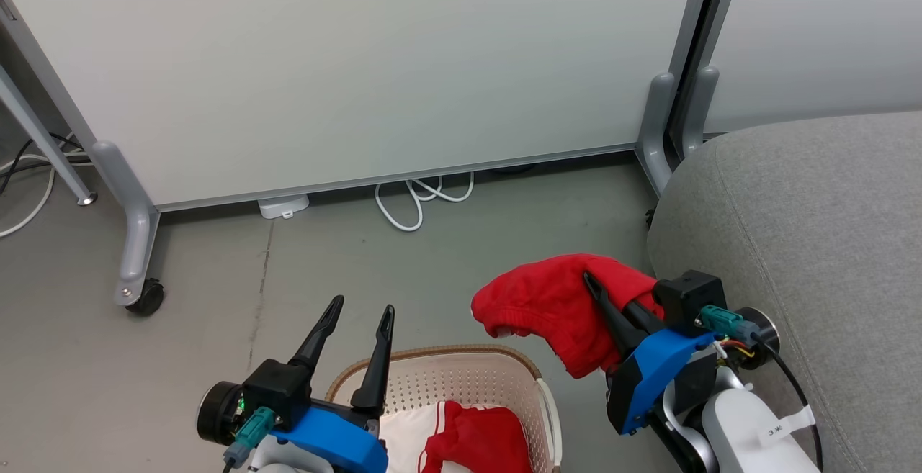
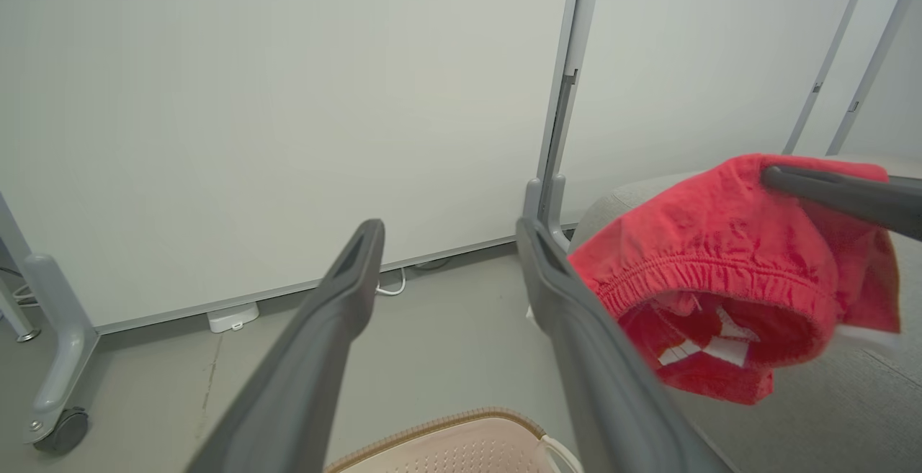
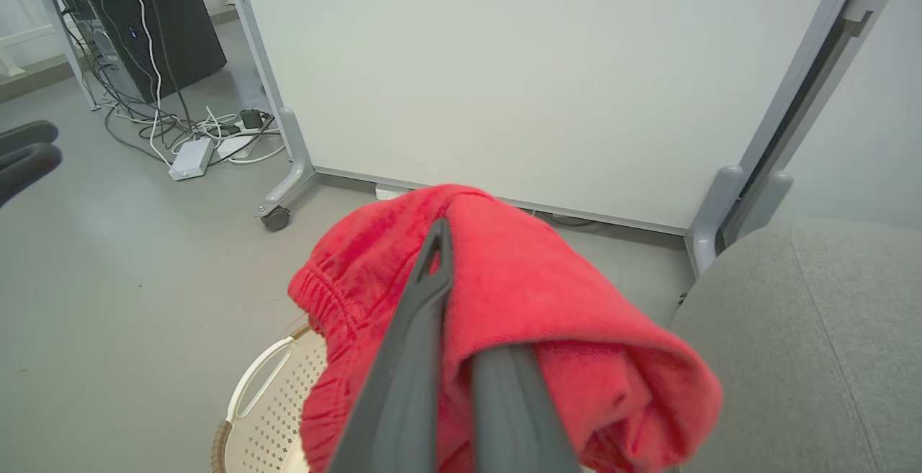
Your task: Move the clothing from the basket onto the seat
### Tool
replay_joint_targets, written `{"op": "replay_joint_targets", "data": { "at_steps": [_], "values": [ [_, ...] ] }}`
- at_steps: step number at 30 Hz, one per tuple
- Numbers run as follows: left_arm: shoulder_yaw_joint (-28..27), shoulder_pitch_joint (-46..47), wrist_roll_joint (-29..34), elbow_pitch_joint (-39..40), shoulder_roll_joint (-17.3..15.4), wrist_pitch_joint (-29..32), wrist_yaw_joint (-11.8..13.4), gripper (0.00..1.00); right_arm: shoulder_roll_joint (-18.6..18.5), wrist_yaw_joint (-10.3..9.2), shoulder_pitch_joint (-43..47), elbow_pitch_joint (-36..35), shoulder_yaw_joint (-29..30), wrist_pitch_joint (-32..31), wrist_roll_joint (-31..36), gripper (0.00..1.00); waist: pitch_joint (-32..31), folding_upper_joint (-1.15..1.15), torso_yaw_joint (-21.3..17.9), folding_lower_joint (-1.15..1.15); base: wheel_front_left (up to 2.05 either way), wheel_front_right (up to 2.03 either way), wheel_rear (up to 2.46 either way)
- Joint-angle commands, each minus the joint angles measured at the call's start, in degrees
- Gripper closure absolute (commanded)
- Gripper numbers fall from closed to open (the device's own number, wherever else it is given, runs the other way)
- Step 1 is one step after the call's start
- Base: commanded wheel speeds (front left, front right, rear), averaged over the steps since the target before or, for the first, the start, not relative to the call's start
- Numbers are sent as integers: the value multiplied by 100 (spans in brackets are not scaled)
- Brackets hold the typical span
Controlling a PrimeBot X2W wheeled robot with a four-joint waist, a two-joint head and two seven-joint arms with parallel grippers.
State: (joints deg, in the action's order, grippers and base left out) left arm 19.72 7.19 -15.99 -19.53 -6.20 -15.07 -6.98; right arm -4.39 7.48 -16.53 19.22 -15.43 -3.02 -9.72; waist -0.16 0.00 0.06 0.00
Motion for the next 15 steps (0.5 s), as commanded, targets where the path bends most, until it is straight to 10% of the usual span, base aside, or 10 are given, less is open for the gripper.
{"op": "replay_joint_targets", "data": {
  "at_steps": [1, 15],
  "values": [
    [-21, -32, 32, 14, 11, -15, -30, 0, -9, 3, 54, -34, 14, 2, 4, 100, 2, 0, -1, 0, 0, 0, 0],
    [-141, -55, 80, 34, 73, -15, -52, 0, 17, 3, 72, -124, 47, -44, 36, 100, 67, 0, -280, 0, 0, 0, 0]
  ]
}}
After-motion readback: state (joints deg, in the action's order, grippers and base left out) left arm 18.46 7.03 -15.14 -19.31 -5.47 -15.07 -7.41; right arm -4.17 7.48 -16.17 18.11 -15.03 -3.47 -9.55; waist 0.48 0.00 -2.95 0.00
